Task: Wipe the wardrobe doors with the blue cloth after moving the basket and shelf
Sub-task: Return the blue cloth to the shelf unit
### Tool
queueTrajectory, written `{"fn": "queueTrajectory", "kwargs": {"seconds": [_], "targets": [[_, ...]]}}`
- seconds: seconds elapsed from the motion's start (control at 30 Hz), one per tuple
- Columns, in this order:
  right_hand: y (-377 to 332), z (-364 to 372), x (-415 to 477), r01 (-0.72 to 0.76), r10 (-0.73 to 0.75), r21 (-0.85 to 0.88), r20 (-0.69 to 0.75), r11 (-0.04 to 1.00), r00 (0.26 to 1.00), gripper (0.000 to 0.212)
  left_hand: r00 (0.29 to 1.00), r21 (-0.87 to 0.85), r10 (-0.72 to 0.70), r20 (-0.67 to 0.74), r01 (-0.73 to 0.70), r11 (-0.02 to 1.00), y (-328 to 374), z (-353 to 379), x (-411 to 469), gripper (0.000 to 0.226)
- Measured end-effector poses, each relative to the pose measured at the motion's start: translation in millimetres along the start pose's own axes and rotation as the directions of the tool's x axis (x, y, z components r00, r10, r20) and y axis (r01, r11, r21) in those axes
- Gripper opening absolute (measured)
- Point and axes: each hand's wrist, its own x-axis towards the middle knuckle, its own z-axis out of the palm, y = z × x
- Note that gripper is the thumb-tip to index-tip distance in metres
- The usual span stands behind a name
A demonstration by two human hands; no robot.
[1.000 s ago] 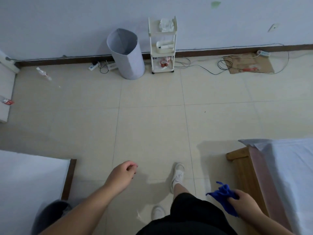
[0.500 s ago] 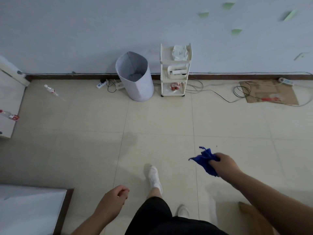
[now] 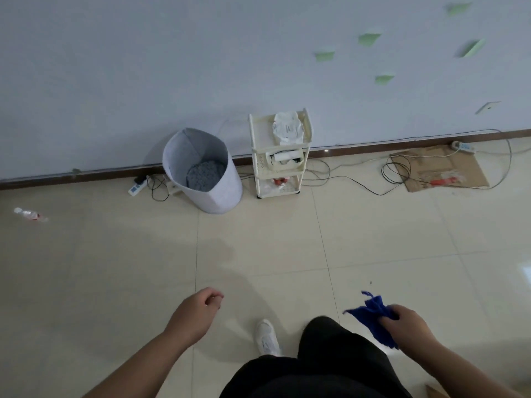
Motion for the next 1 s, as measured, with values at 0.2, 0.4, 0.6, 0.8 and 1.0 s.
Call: {"fn": "queueTrajectory", "kwargs": {"seconds": [0.2,0.4,0.6,0.8,1.0], "targets": [[-22,-35,57,-0.123,0.123,0.026,-0.002,0.992,0.992,0.015,0.996,0.022,0.084,-0.017,-0.084,0.996,98,-55,113,0.013],[-111,-94,153,-0.049,0.049,0.024,0.033,0.998,0.998,0.02,0.998,0.05,0.059,-0.018,-0.058,0.997,156,-82,185,0.014],[-262,-164,230,0.186,-0.182,-0.061,0.065,0.981,0.981,0.012,0.999,-0.046,-0.045,-0.015,0.045,0.998,175,-99,209,0.014],[-394,-185,286,0.278,-0.275,-0.044,0.069,0.96,0.959,0.014,0.99,-0.07,-0.143,-0.015,0.142,0.987,171,-126,243,0.014],[-474,-158,330,0.235,-0.23,-0.044,0.089,0.971,0.969,0.012,0.99,-0.066,-0.139,0.019,0.14,0.988,176,-175,325,0.015]]}}
